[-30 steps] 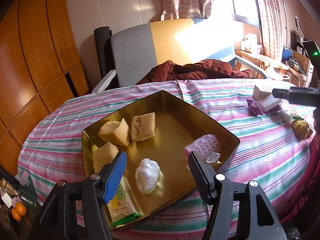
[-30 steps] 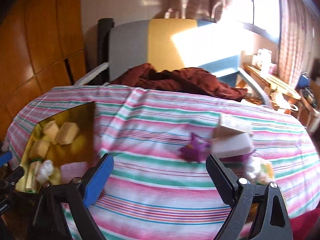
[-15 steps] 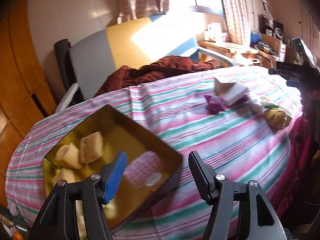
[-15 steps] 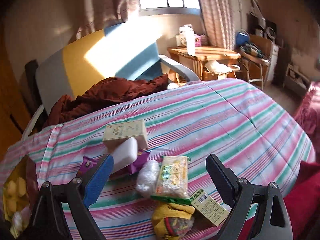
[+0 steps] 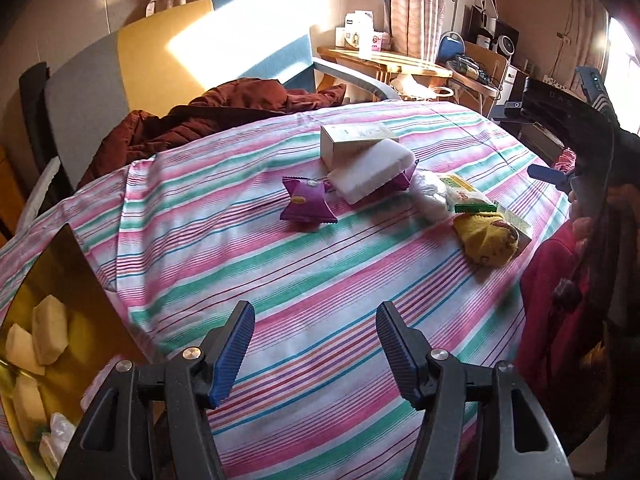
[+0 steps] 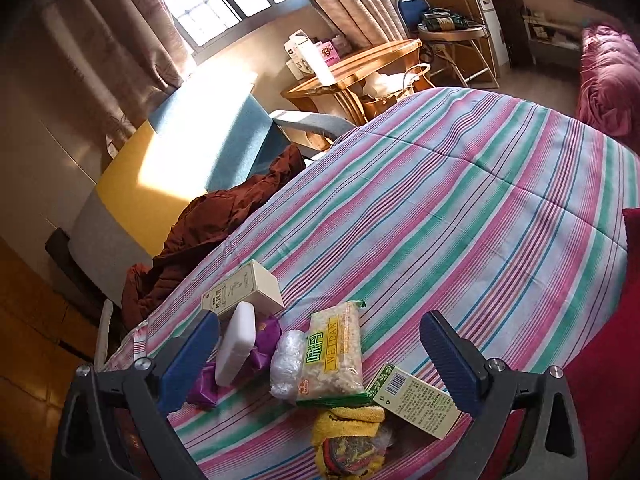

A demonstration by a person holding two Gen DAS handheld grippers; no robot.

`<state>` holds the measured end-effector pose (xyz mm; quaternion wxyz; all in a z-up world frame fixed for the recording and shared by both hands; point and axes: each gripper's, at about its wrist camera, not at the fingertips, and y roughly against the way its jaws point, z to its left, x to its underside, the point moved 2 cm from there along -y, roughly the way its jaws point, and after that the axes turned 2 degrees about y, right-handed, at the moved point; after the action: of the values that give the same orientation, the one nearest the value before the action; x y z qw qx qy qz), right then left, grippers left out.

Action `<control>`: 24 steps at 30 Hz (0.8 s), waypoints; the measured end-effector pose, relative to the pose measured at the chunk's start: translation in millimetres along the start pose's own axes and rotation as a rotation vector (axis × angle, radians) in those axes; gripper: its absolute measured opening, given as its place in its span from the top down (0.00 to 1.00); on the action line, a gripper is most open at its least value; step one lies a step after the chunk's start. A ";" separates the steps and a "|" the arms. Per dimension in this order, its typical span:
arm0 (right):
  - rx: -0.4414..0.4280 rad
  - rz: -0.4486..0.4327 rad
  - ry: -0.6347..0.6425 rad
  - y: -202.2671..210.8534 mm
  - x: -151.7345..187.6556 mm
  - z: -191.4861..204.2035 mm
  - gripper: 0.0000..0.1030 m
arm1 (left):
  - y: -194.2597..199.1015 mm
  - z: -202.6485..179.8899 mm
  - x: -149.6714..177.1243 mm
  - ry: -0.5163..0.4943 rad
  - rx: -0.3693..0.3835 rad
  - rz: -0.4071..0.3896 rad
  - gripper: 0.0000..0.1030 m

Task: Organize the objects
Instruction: 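Move both tools from the tray back to the remaining items, then grasp the purple candy packet with the left tool and lift it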

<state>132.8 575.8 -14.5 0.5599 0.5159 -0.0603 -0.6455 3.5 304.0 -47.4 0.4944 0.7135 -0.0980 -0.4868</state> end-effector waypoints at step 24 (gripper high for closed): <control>-0.139 0.118 -0.020 -17.5 9.4 1.1 0.00 | -120.5 18.4 -95.8 0.047 0.015 0.164 0.38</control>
<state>121.9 574.2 -31.1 0.6307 0.4647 -0.0512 -0.6194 -100.8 411.6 -87.4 0.5293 0.7180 -0.1482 -0.4270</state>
